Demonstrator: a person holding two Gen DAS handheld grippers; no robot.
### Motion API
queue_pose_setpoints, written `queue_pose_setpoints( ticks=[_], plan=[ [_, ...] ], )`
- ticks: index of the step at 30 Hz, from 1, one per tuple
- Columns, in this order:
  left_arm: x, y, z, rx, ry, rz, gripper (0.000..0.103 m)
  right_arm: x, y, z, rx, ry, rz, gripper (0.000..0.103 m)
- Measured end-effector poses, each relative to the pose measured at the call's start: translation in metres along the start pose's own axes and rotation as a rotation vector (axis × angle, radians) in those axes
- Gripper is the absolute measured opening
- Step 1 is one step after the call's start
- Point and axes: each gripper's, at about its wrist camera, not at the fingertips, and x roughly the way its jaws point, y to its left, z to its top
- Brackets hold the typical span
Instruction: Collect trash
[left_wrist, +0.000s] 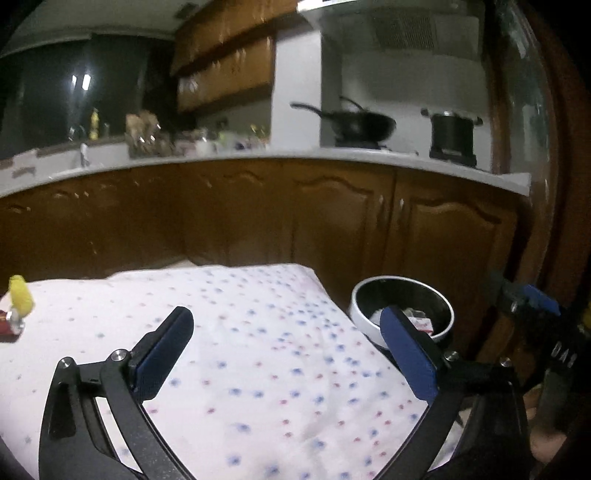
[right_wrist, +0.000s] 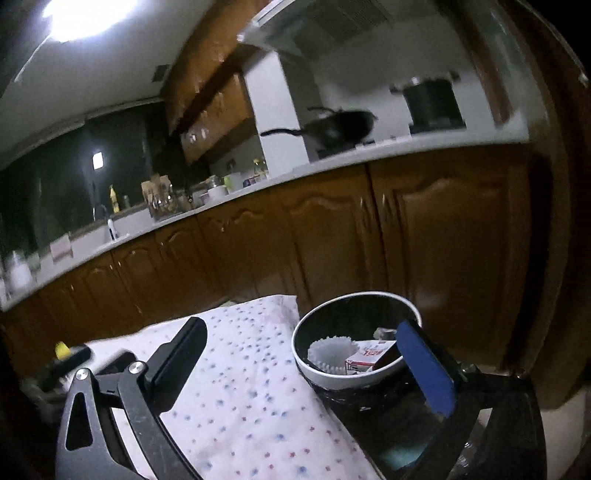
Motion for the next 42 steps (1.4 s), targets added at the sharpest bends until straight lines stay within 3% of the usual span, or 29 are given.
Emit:
queue_pose_setpoints(
  ticks=[4,12,42],
  plan=[
    [-0.016,0.009,-0.008,-0.005,-0.028,0.029,0.103,-0.018,0.015,-0.018,-0.066,-0.045,-0.012,0.103],
    [-0.028,0.009,-0.015,0.034,-0.034,0.045,0.103,-0.034,0.021,-0.031,-0.093,-0.044,-0.014,0.103],
    [-0.03,0.01,-0.016,0.04,-0.046,0.047,0.103,-0.047,0.02,-0.022,-0.088,-0.075,0.0,0.103]
  ],
)
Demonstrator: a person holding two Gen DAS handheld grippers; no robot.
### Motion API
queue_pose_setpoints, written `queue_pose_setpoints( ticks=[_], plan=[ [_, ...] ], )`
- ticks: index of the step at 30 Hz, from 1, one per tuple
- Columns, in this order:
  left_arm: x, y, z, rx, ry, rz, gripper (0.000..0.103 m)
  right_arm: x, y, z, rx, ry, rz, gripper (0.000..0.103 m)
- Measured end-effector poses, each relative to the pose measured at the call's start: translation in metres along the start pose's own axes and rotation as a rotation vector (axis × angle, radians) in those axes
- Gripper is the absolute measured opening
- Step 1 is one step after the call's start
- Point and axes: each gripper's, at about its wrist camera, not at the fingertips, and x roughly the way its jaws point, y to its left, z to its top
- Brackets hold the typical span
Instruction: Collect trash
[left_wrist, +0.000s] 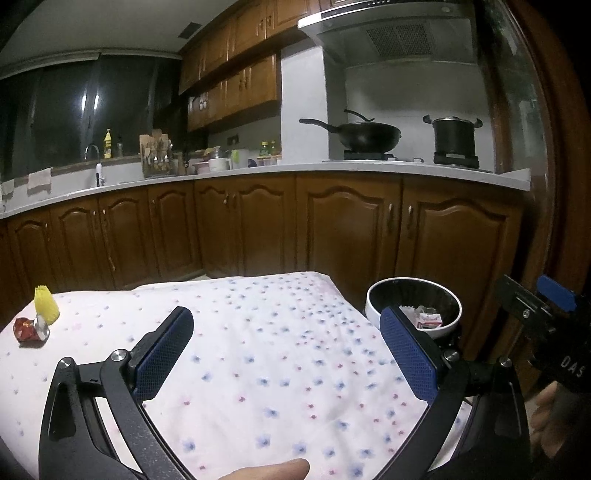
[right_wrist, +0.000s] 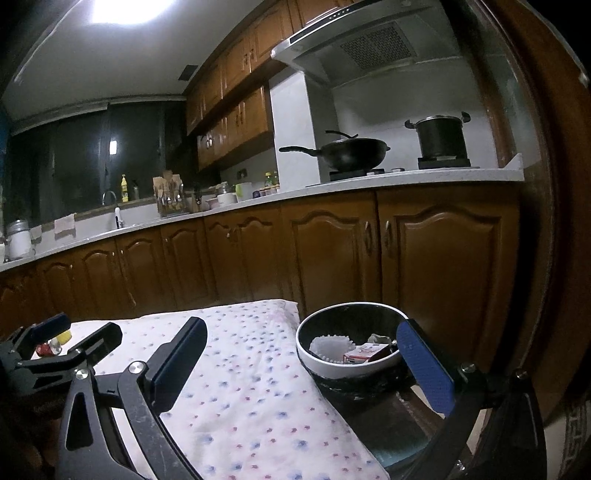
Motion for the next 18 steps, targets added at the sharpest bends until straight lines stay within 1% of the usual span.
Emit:
queue_pose_setpoints(
  ticks=[8,18],
  plan=[
    [-0.0006,-0.001,0.0008,0.0,-0.004,0.012,0.103,0.0004,0.0013,0.001,-0.028,0.004,-0.003,0.103],
    [-0.0023,-0.0009,-0.0003,0.001,-0.004,0.008,0.103,0.0025,-0.0033,0.004,-0.012,0.013,0.007,0.103]
  ],
)
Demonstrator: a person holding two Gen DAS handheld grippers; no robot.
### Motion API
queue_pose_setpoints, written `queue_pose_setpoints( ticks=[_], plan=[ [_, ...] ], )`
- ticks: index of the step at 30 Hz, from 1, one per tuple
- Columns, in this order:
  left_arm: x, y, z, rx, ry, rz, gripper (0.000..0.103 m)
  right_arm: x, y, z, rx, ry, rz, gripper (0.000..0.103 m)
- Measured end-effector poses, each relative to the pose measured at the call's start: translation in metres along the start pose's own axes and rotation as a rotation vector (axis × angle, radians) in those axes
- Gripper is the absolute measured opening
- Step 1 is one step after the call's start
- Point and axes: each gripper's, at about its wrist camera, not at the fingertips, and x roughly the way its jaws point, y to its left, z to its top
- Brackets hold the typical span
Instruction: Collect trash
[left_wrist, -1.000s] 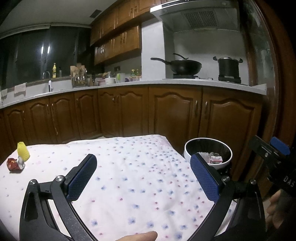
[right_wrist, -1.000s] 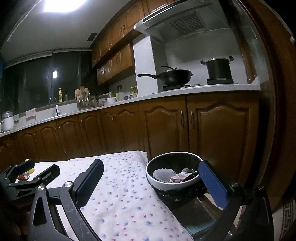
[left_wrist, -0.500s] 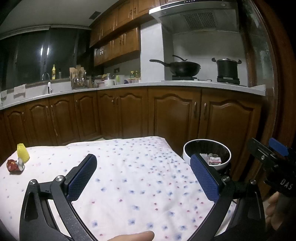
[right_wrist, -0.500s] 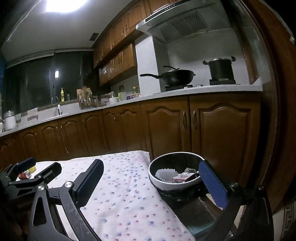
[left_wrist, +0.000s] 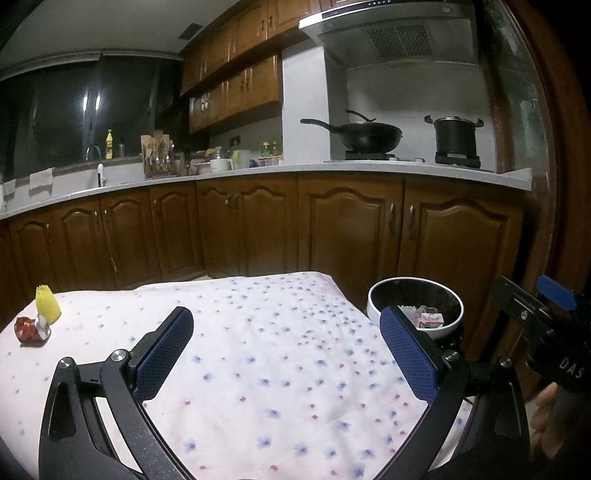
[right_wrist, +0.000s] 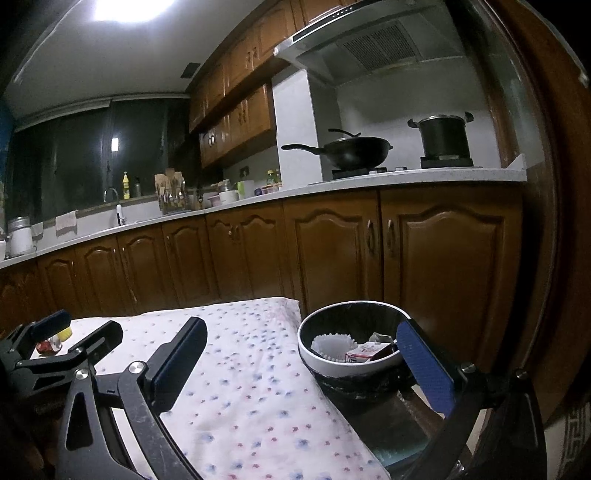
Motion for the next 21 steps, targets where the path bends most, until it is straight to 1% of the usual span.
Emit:
queue_pose_setpoints(
  ticks=[21],
  plan=[
    [0.0032,0.0007,0.0016,-0.006,0.02,-0.004,0.103,0.0045,0.0028,-0.0049,-0.003,0.006,0.001,0.103]
  ],
)
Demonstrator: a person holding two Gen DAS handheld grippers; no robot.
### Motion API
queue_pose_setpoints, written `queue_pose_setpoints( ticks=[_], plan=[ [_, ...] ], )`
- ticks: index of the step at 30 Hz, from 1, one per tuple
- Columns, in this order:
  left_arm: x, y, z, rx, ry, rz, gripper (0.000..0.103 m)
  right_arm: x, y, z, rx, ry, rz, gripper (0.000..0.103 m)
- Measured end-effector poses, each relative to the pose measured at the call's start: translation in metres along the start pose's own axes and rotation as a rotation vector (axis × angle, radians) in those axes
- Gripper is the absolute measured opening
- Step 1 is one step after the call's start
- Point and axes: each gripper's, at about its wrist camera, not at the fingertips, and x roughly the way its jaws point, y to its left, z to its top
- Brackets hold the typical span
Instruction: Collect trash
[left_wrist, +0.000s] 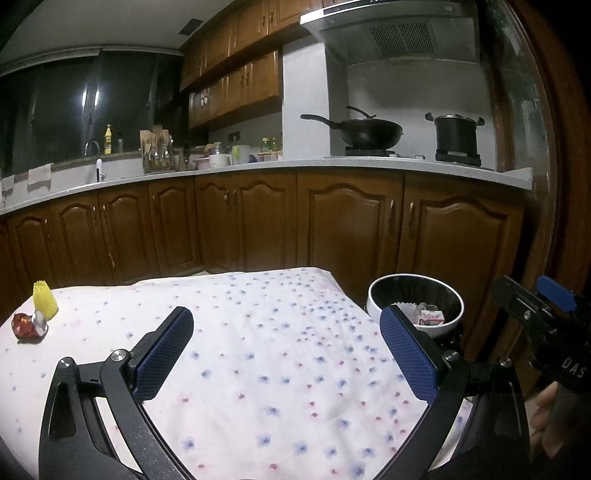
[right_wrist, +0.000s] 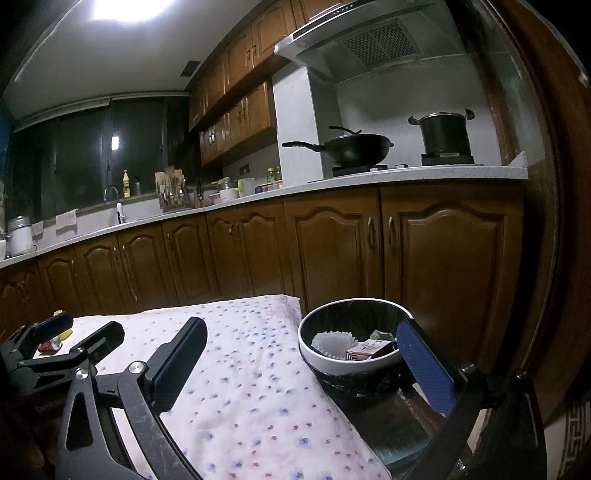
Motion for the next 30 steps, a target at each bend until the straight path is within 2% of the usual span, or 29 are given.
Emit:
queue_pose_setpoints(
  ticks=[30],
  plan=[
    [0.0061,-0.0025,-0.0043,0.005,0.012,-0.007,0.103,-0.0001,-0.0003,-0.0001,0.003,0.002,0.002,0.103]
  ],
)
